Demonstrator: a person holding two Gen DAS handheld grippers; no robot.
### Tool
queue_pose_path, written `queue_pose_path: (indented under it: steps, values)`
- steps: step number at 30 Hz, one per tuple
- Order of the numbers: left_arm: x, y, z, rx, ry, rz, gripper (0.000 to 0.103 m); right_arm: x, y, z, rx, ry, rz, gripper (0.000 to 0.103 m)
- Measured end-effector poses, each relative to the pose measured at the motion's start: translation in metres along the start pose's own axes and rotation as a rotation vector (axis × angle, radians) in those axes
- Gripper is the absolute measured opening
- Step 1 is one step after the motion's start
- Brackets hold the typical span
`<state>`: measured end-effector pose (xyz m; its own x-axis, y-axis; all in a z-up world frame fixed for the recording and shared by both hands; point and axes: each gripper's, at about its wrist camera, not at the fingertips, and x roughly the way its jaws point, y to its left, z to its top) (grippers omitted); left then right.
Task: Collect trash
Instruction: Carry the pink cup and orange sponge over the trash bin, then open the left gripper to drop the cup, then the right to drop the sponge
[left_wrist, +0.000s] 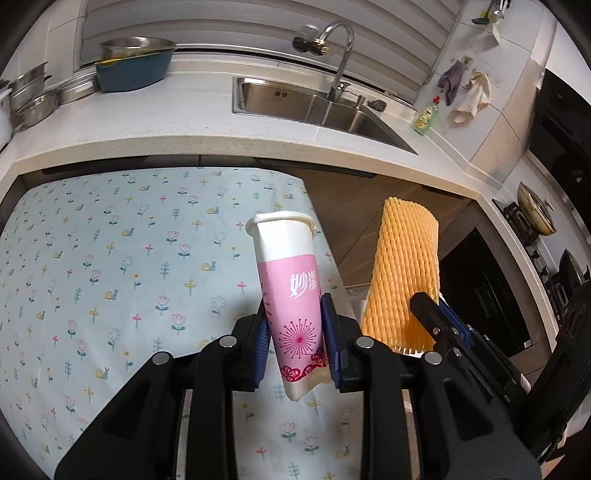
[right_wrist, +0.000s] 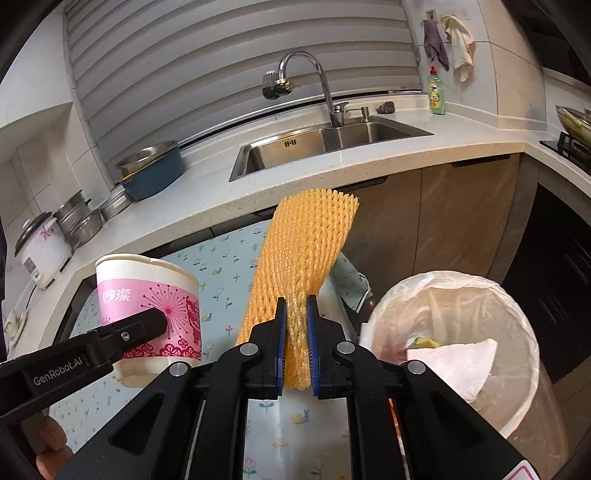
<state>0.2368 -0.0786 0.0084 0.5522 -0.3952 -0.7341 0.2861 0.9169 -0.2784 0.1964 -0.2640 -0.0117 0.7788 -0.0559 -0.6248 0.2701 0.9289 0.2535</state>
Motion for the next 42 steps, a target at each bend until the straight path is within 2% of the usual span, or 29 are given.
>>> queue_pose_path:
  steps: [11, 21, 27, 33, 34, 35, 42]
  values:
    - [-0.002, -0.091, -0.02, 0.121, 0.03, -0.084, 0.025, -0.065, -0.091, 0.0, 0.103, -0.079, -0.095, 0.01]
    - [0.014, -0.146, -0.04, 0.194, 0.084, -0.14, 0.026, -0.086, -0.145, -0.01, 0.17, -0.092, -0.155, 0.01]
    - [0.027, -0.159, -0.045, 0.216, 0.112, -0.147, 0.027, -0.087, -0.158, -0.017, 0.19, -0.093, -0.172, 0.01]
    - [0.038, -0.164, -0.045, 0.211, 0.127, -0.143, 0.039, -0.083, -0.163, -0.02, 0.198, -0.085, -0.175, 0.01]
    - [0.039, -0.164, -0.045, 0.21, 0.124, -0.137, 0.044, -0.083, -0.164, -0.02, 0.195, -0.082, -0.172, 0.01]
    - [0.039, -0.163, -0.045, 0.207, 0.121, -0.133, 0.045, -0.082, -0.164, -0.02, 0.194, -0.08, -0.172, 0.01]
    - [0.042, -0.155, -0.043, 0.201, 0.116, -0.11, 0.045, -0.074, -0.16, -0.02, 0.185, -0.065, -0.163, 0.01]
